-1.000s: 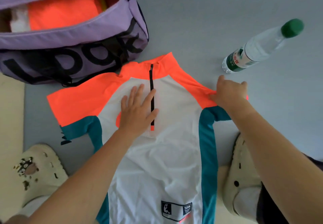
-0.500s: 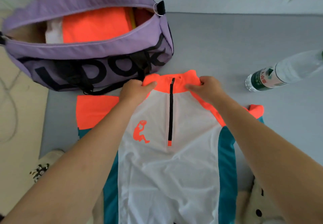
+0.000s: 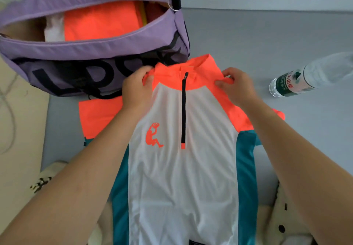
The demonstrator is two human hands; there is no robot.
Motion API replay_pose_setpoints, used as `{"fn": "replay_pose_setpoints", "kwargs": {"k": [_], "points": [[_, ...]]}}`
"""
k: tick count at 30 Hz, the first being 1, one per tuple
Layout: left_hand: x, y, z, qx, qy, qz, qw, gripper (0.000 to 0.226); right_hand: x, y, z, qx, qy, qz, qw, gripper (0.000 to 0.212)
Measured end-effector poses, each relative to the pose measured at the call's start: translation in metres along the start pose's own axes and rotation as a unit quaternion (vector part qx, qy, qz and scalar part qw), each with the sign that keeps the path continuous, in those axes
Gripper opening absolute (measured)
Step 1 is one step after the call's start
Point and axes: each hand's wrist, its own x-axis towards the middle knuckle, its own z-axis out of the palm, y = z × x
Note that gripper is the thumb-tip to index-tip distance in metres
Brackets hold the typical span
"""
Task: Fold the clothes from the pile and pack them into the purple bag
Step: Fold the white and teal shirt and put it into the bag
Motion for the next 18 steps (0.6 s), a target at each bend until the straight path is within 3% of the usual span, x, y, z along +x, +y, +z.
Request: {"fn": "replay_pose_setpoints", "kwargs": {"k": [2,5,8,10,12,14,17,18], "points": [[-0.009,0.007,0.002,0.080,0.036,-0.001,0.996,0.038,-0.006,0.006,0.001,-0.052,0.047,0.010,0.997,0.023],[-0.041,0.018,0.012,0.197,0.066,0.078,0.975,0.043,-0.023,0.024,-0.005,-0.155,0.003,0.042,0.987,0.041],[-0.087,0.018,0.041,0.258,-0.095,0.248,0.929,0.045,-0.039,0.042,-0.019,-0.225,-0.064,0.060,0.970,0.047],[-0.103,0.002,0.054,0.302,-0.194,0.202,0.911,0.056,-0.045,0.047,-0.030,-0.217,-0.067,0.010,0.974,0.037],[-0.103,-0.017,0.056,0.310,-0.199,0.118,0.922,0.065,-0.048,0.048,-0.041,-0.145,-0.066,-0.007,0.987,0.029],[-0.099,-0.027,0.054,0.334,-0.182,0.115,0.918,0.070,-0.051,0.048,-0.050,-0.092,-0.102,0.020,0.990,0.039],[-0.098,-0.029,0.055,0.340,-0.192,0.114,0.914,0.072,-0.053,0.058,-0.058,-0.225,-0.176,0.054,0.957,0.030],[-0.099,-0.028,0.057,0.339,-0.192,0.109,0.915,0.073,-0.054,0.063,-0.061,-0.286,-0.158,0.066,0.943,0.020]]}}
